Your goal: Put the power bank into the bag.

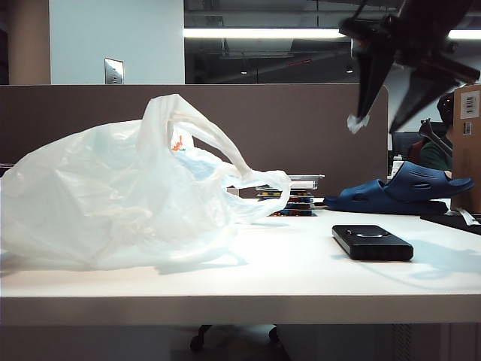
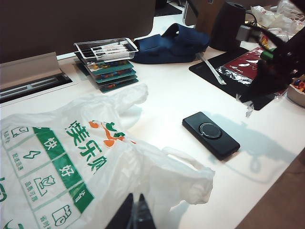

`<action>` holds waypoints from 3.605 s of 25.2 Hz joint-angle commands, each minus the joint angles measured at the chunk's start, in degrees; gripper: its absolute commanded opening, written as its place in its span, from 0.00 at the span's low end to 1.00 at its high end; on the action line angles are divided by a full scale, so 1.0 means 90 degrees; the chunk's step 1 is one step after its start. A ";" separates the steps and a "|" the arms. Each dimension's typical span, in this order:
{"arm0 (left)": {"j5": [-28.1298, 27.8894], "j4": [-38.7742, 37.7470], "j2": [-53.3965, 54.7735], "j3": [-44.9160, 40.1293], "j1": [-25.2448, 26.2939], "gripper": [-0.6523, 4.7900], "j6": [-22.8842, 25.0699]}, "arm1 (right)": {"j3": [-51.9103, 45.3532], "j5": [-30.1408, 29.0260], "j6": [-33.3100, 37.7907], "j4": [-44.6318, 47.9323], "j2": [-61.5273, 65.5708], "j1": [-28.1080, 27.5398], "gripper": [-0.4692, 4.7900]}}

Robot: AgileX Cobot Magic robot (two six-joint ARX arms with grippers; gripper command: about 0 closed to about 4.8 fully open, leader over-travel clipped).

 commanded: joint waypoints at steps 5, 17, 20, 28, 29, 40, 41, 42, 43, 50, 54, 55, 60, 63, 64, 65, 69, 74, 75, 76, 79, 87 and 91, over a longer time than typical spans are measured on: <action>0.0041 0.0034 0.0024 0.0029 0.0012 0.11 0.0046 | 0.0029 0.0607 0.0138 0.0250 0.0449 0.0029 0.74; 0.0041 0.0036 0.0024 0.0029 0.0012 0.11 0.0046 | 0.0029 0.1032 0.0435 0.0782 0.0930 0.0199 1.00; 0.0039 0.0039 0.0024 0.0029 0.0012 0.11 0.0046 | 0.0029 0.1158 0.0437 0.0874 0.1151 0.0308 1.00; 0.0044 0.0034 0.0024 0.0029 0.0012 0.11 0.0046 | 0.0027 0.1426 0.0600 0.0901 0.1690 0.0393 1.00; 0.0044 0.0032 0.0024 0.0029 0.0012 0.11 0.0046 | 0.0027 0.1511 0.0597 0.0940 0.1722 0.0393 1.00; 0.0044 0.0036 0.0024 0.0029 0.0012 0.11 0.0044 | 0.0015 0.1605 0.0770 0.1243 0.1909 0.0393 1.00; 0.0044 0.0034 0.0024 0.0029 0.0012 0.11 0.0046 | 0.0015 0.1600 0.0775 0.1248 0.1943 0.0393 1.00; 0.0044 0.0034 0.0024 0.0029 0.0012 0.11 0.0044 | 0.0015 0.1603 0.0799 0.1243 0.1960 0.0393 1.00; 0.0044 0.0029 0.0024 0.0029 0.0012 0.11 0.0046 | 0.0015 0.1600 0.0809 0.1256 0.1996 0.0393 1.00; 0.0044 -0.0007 0.0024 0.0029 0.0012 0.11 0.0046 | 0.0012 0.1608 0.0957 0.1222 0.2188 0.0396 1.00; 0.0041 -0.0005 0.0024 0.0029 0.0012 0.11 0.0046 | 0.0012 0.1768 0.0979 0.1243 0.2208 0.0396 1.00; 0.0044 -0.0007 0.0024 0.0029 0.0012 0.11 0.0046 | 0.0012 0.1863 0.0981 0.1246 0.2208 0.0396 1.00; 0.0041 -0.0007 0.0024 0.0029 0.0012 0.11 0.0046 | 0.0012 0.1911 0.1129 0.1321 0.2220 0.0396 1.00; 0.0041 -0.0007 0.0024 0.0029 0.0012 0.11 0.0046 | 0.0012 0.1911 0.1248 0.1411 0.2232 0.0396 1.00; 0.0041 -0.0007 0.0024 0.0029 0.0012 0.11 0.0046 | 0.0012 0.1911 0.1268 0.1426 0.2239 0.0396 1.00; 0.0041 -0.0007 0.0024 0.0029 0.0012 0.11 0.0046 | 0.0015 0.1911 0.1265 0.1445 0.2259 0.0396 1.00; 0.0041 -0.0007 0.0024 0.0029 0.0012 0.11 0.0046 | 0.0015 0.1902 0.1265 0.1455 0.2331 0.0396 1.00; 0.0041 -0.0007 0.0022 0.0029 0.0012 0.11 0.0046 | 0.0010 0.1719 0.1268 0.1411 0.2458 0.0396 1.00; 0.0039 -0.0007 0.0024 0.0029 0.0012 0.11 0.0046 | 0.0012 0.1741 0.1268 0.1392 0.2477 0.0396 1.00; 0.0041 -0.0007 0.0024 0.0029 0.0012 0.11 0.0046 | 0.0012 0.1744 0.1268 0.1384 0.2484 0.0396 1.00; 0.0039 -0.0005 0.0024 0.0029 0.0012 0.11 0.0046 | 0.0012 0.1741 0.1268 0.1379 0.2497 0.0396 0.91; 0.0041 0.0051 0.0024 0.0029 0.0012 0.11 0.0046 | 0.0012 0.1722 0.1265 0.1290 0.2494 0.0396 0.64; 0.0044 0.0357 0.0063 0.0029 0.0012 0.13 0.0046 | 0.0015 0.1719 0.1263 0.1285 0.2492 0.0396 0.54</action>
